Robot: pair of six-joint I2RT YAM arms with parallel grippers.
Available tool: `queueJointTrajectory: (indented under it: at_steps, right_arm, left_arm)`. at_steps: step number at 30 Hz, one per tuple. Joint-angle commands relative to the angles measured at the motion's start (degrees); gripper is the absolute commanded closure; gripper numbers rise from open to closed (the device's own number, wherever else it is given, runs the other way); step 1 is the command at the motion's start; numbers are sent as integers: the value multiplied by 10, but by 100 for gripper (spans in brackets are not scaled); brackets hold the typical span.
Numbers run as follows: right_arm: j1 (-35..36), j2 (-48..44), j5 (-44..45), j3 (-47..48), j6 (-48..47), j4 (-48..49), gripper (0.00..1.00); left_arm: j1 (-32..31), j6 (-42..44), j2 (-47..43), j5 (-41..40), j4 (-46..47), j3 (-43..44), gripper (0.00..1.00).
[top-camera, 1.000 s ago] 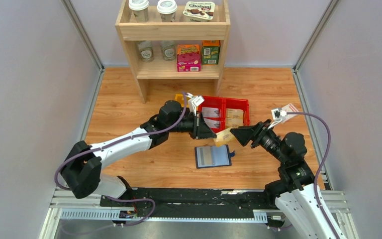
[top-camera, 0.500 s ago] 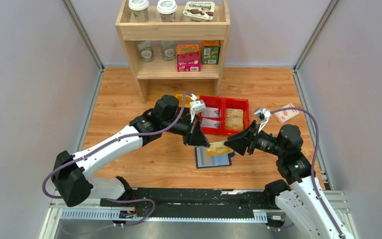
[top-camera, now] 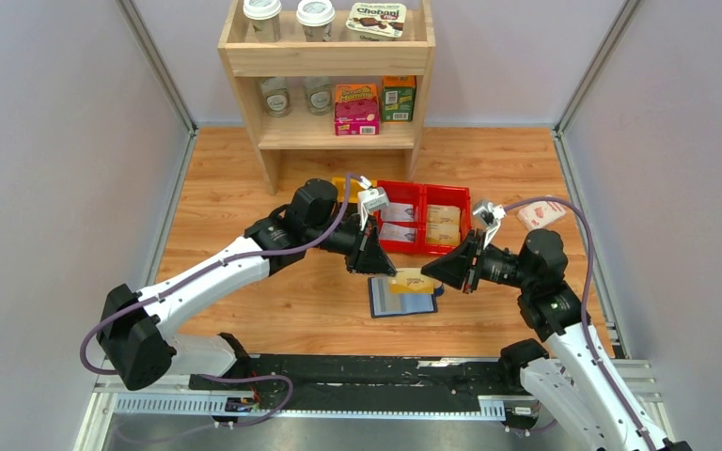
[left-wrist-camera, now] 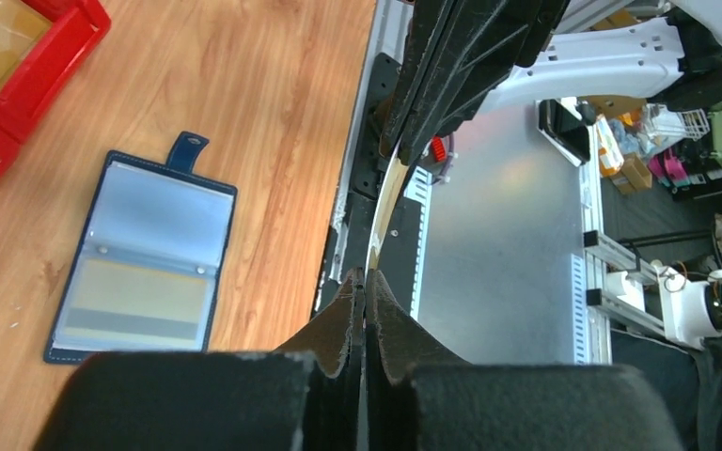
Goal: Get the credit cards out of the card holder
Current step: Place the credit card in the storage box.
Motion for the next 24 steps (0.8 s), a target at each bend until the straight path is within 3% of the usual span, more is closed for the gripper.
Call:
queueJointTrajectory:
  at_steps: [1, 4, 10, 16, 21, 24]
  right_arm:
    - [1, 7, 12, 16, -18, -19, 100]
    - [1, 17, 62, 33, -36, -55, 100]
    - [-22, 97, 187, 106, -67, -162, 100]
    - [-76, 199, 307, 193, -84, -242, 100]
    - [-117, 284, 392, 255, -95, -271, 100]
    - [-120, 340, 425, 285, -111, -273, 100]
  left_arm:
    - [17, 0, -11, -34, 9, 24, 93]
    - [49, 5, -31, -91, -34, 28, 63]
    - [121, 54, -91, -282, -190, 60, 31]
    - [233, 82, -155, -385, -282, 56, 16]
    - [248, 80, -241, -505, -224, -52, 1]
    - [269, 77, -255, -504, -236, -62, 1]
